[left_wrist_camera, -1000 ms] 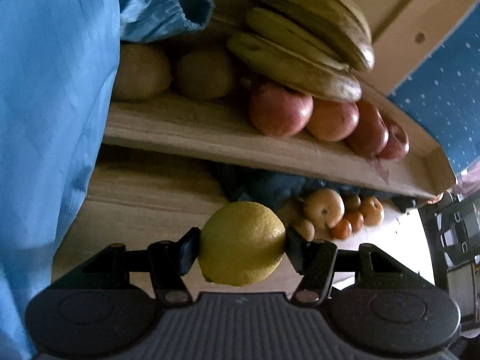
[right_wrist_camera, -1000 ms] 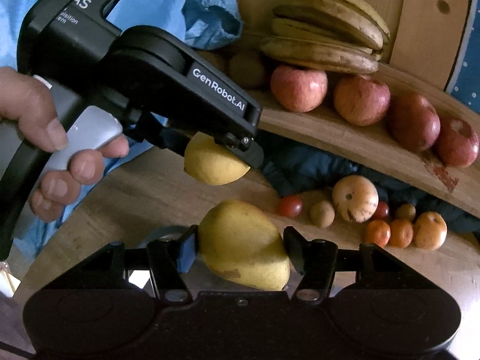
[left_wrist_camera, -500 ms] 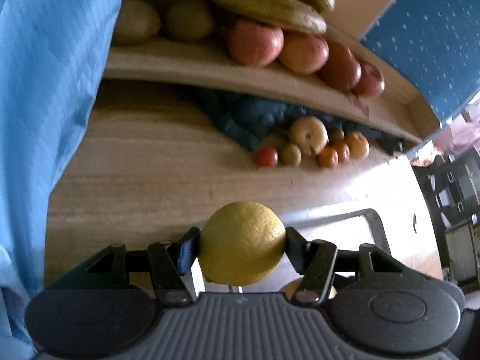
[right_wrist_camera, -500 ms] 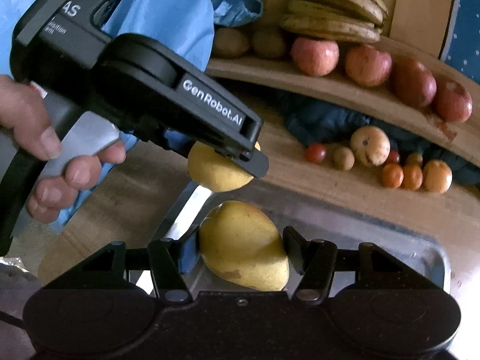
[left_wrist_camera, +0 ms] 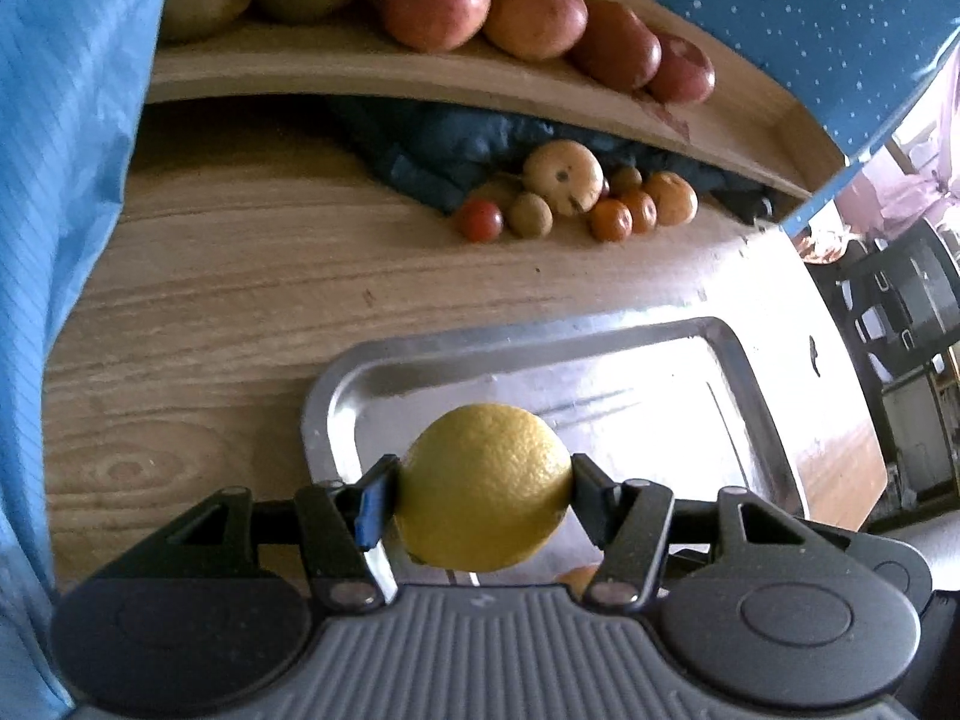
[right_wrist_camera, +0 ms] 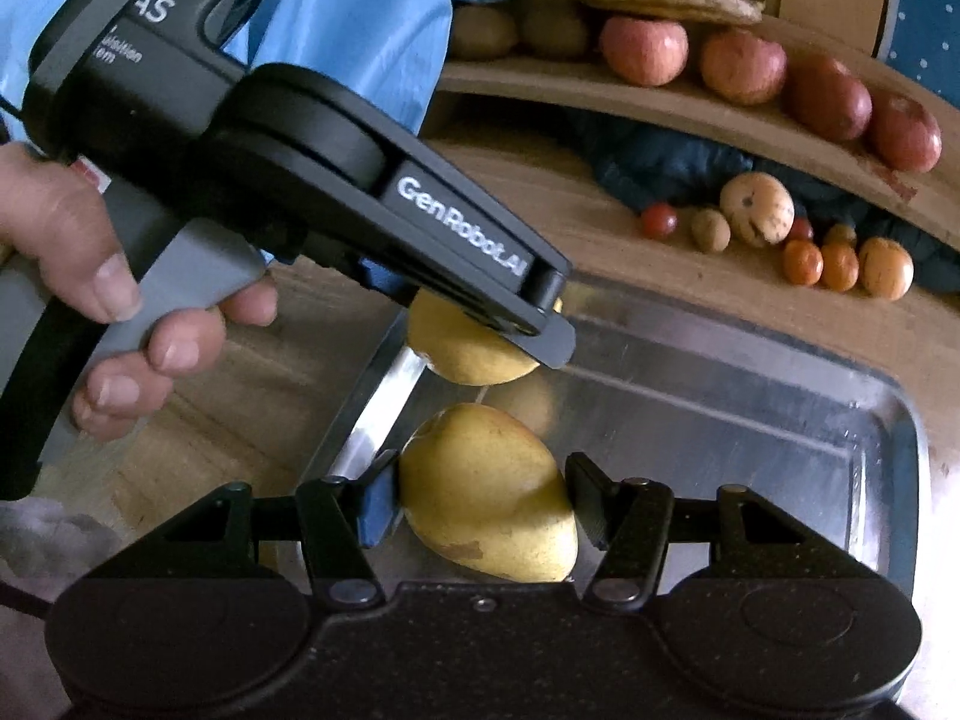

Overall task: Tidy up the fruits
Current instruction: 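Carry the pear and lemon over the tray and open both tools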

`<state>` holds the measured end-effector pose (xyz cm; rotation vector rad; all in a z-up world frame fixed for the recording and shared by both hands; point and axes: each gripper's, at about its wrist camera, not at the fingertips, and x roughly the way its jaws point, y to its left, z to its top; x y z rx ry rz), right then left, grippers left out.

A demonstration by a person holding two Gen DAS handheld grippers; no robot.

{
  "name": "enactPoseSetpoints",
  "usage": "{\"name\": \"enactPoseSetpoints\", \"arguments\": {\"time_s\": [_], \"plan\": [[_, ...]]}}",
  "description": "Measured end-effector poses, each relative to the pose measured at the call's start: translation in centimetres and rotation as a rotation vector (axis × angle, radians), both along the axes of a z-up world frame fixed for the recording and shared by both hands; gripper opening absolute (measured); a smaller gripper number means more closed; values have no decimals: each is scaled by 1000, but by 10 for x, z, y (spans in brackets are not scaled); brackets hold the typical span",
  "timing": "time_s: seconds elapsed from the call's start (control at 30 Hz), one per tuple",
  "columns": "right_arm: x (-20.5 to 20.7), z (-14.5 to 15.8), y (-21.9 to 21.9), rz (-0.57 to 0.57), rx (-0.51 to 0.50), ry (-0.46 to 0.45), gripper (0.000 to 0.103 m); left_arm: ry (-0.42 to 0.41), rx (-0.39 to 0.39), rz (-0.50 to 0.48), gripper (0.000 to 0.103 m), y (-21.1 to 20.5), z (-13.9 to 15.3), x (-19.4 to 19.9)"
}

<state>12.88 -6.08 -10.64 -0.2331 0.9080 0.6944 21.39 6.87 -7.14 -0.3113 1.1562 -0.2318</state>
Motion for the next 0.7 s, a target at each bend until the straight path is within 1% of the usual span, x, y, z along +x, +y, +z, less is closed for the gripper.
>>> {"name": "enactPoseSetpoints", "arguments": {"time_s": [0.17, 0.33, 0.57, 0.63, 0.7], "plan": [[-5, -4, -2, 12, -5, 26, 60, 20, 18, -5, 64, -8, -5, -5], [-8, -4, -5, 17, 8, 15, 60, 18, 45, 1, 64, -12, -4, -9], [-12, -4, -7, 24, 19, 1, 61, 17, 62, 13, 64, -16, -4, -13], [-13, -3, -8, 23, 25, 0, 63, 11, 57, 24, 65, -16, -2, -14], [-16, -2, -10, 20, 37, -4, 67, -9, 68, 41, 68, -16, 2, -16]]}}
